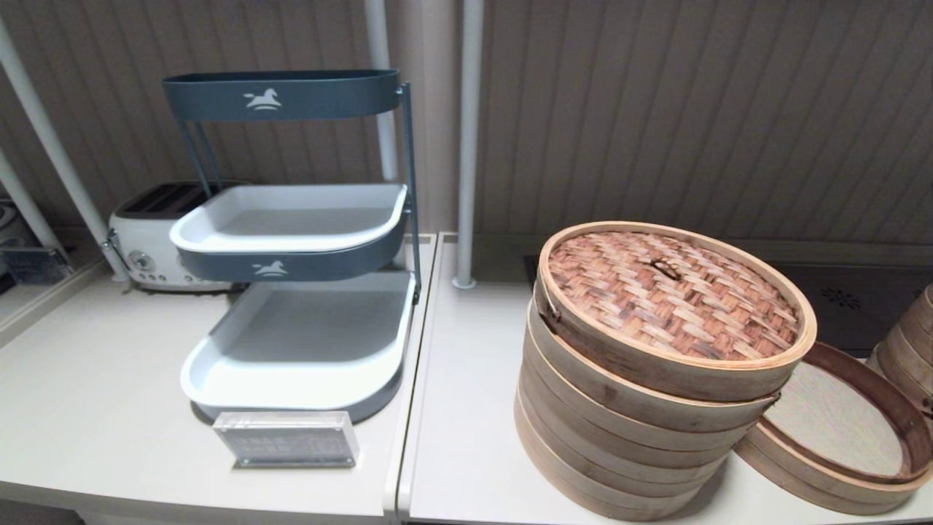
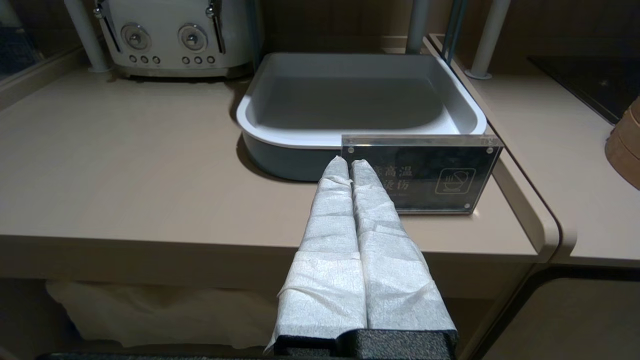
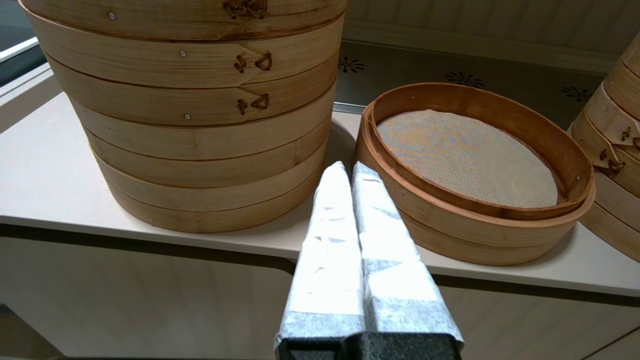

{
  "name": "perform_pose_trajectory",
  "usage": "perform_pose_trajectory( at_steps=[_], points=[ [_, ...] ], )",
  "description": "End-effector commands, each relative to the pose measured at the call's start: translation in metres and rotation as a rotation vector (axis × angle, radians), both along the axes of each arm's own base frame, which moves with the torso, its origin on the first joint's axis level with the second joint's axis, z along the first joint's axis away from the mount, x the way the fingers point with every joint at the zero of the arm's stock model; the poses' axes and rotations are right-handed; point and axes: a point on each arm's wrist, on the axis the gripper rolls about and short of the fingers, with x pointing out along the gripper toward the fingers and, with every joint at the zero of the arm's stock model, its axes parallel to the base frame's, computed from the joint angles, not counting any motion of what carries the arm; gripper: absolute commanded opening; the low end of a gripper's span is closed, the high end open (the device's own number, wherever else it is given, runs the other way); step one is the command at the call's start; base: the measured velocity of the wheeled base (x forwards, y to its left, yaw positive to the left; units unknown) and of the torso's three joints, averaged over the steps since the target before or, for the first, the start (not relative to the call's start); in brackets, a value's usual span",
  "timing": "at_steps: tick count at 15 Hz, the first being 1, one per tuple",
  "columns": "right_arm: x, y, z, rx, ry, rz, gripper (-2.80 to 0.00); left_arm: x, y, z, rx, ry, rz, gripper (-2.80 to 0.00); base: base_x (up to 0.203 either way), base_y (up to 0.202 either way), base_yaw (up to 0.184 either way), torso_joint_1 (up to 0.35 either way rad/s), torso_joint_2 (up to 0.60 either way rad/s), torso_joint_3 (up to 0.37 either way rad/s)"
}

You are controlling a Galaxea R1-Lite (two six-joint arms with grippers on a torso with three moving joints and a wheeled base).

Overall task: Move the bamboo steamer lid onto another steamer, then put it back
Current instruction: Pick up the steamer

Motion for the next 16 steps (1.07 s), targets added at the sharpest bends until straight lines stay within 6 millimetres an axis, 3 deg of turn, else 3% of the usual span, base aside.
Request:
perform_pose_trajectory(
  at_steps=[1, 4, 8, 12, 16],
  points=[
    [0.002, 0.0, -0.006, -0.003, 0.022, 0.0, -2.8, 0.002, 0.0, -0.008, 0.0, 0.026, 0.0, -2.8, 0.0, 0.0, 0.0, 0.0, 0.0, 0.0],
    [-0.002, 0.0, -0.002, -0.003, 0.056, 0.002, -2.8, 0.002, 0.0, -0.008, 0.0, 0.027, 0.0, -2.8, 0.0, 0.0, 0.0, 0.0, 0.0, 0.0],
    [-0.028, 0.001, 0.04, 0.004, 0.076, 0.037, -2.8, 0.002, 0.0, -0.008, 0.0, 0.027, 0.0, -2.8, 0.0, 0.0, 0.0, 0.0, 0.0, 0.0],
    [-0.029, 0.001, 0.096, 0.005, 0.088, 0.046, -2.8, 0.002, 0.0, -0.008, 0.0, 0.027, 0.0, -2.8, 0.0, 0.0, 0.0, 0.0, 0.0, 0.0],
    [0.0, 0.001, 0.173, 0.005, 0.11, 0.052, -2.8, 0.002, 0.0, -0.008, 0.0, 0.027, 0.0, -2.8, 0.0, 0.0, 0.0, 0.0, 0.0, 0.0]
  ],
)
